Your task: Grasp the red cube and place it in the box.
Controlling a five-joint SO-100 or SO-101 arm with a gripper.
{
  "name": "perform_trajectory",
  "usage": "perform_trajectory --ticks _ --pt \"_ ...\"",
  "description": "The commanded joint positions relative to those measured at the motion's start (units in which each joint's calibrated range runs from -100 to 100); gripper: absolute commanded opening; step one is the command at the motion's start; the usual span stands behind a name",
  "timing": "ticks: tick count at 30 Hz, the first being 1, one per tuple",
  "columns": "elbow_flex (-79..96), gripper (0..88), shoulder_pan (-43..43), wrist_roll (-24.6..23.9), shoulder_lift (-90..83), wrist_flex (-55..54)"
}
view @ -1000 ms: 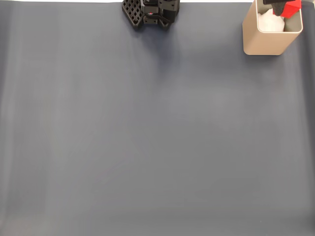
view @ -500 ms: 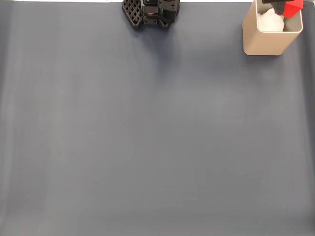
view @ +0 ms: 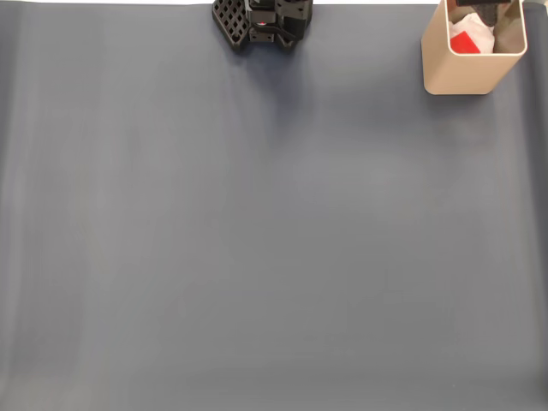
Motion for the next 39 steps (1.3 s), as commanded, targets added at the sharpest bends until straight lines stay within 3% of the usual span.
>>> perform_trajectory --ticks 1,26,30,39 --pt "-0.3 36.8 0.4 0.0 -2.6 -0.9" --pt "1.9 35.4 0.8 0.2 -4.9 -0.1" --pt "1.9 30.4 1.2 0.2 -5.0 -0.1" --pt "1.9 9.5 2.9 0.6 -5.9 -0.7"
